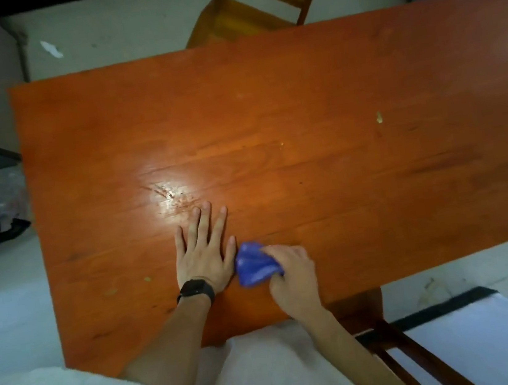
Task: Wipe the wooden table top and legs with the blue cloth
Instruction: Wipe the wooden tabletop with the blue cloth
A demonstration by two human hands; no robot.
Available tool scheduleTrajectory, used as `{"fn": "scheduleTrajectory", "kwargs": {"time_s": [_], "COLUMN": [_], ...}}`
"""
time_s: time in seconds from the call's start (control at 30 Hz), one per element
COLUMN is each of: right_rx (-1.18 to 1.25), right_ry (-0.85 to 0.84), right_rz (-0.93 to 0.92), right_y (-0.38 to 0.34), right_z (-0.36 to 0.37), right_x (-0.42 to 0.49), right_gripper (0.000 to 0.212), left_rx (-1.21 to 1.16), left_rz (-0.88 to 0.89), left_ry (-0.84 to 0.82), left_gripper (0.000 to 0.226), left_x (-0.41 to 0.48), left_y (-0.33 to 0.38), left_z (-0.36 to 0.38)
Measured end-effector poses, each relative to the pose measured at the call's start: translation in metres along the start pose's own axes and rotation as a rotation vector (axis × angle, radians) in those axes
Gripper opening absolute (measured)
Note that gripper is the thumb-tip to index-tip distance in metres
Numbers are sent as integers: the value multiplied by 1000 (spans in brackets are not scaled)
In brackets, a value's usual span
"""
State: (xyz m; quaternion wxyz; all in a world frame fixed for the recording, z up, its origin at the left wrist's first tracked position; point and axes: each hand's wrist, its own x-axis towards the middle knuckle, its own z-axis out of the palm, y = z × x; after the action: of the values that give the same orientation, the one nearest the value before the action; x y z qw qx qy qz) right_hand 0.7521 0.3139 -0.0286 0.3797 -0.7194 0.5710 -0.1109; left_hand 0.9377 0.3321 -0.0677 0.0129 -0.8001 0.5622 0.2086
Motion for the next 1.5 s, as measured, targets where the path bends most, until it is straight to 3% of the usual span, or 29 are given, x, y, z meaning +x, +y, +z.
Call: {"fn": "scheduleTrajectory", "kwargs": {"time_s": [0.07, 0.17, 0.23, 0.27, 0.33, 0.4, 0.47, 0.5, 0.53, 0.6, 0.67, 0.73, 0.77, 0.83, 0.93, 0.97, 1.03, 1.17, 1.23, 1.27, 1.37, 1.4, 1.43, 1.5], "right_rx": [149, 59, -104, -145, -80, -74, -61, 56, 158, 133, -40, -166, -172, -117, -12, 55, 180, 72, -53, -40, 101, 145, 191, 137], "right_ry": [-99, 199, 330, 374, 417, 207, -49, -92, -59, 192, 464, 552, 541, 450, 115, 22, -21, 378, 461, 387, -90, -197, -237, -48], "right_rz": [-41, 141, 405, 525, 544, 314, 122, 92, 96, 123, 230, 439, 453, 263, -110, -152, -71, 294, 294, 233, -109, -144, -109, -8], "right_y": [-1, 37, 68, 73, 44, 0, -27, -33, -30, -12, 7, -2, -19, -58, -113, -126, -142, -146, -162, -178, -217, -230, -228, -215], "right_z": [-19, -76, -98, -89, -44, 13, 48, 47, 39, 16, 3, 30, 58, 120, 183, 185, 175, 157, 193, 216, 261, 257, 251, 226], "right_x": [2, 30, 38, 35, 15, -11, -35, -37, -36, -30, -26, -35, -47, -75, -110, -109, -96, -77, -97, -116, -157, -159, -152, -127], "right_gripper": [47, 53, 61, 62, 55, 44, 46, 48, 48, 47, 55, 59, 60, 59, 56, 54, 49, 47, 51, 51, 51, 54, 57, 56], "left_rx": [-7, -15, -14, -21, -29, -26, -4, 4, 9, 3, 3, 21, 42, 77, 47, 29, -9, -55, -74, -102, -204, -237, -257, -276], "left_rz": [9, -2, 5, 7, 29, 86, 211, 261, 282, 218, 92, 30, 41, 84, 88, 84, 89, 114, 122, 105, 15, -22, -53, -87], "left_ry": [17, 7, 19, 21, 14, -13, -54, -65, -72, -42, 22, 19, 7, -39, -93, -95, -89, -70, -96, -117, -158, -183, -194, -181], "left_gripper": [61, 60, 59, 59, 57, 56, 57, 58, 58, 56, 55, 56, 56, 57, 58, 59, 60, 57, 62, 63, 62, 65, 68, 68], "left_x": [-2, 0, -1, -1, -2, -4, -12, -18, -26, -50, -82, -116, -130, -152, -168, -171, -180, -205, -212, -216, -226, -229, -234, -239], "left_y": [1, 3, 4, 4, 1, -8, -27, -43, -62, -111, -166, -216, -236, -264, -282, -285, -290, -301, -305, -307, -314, -317, -320, -323], "left_z": [1, -1, 0, 1, 3, 2, -5, -10, -14, -19, -18, -12, -9, -8, -12, -14, -14, -8, -8, -9, -13, -15, -17, -21]}}
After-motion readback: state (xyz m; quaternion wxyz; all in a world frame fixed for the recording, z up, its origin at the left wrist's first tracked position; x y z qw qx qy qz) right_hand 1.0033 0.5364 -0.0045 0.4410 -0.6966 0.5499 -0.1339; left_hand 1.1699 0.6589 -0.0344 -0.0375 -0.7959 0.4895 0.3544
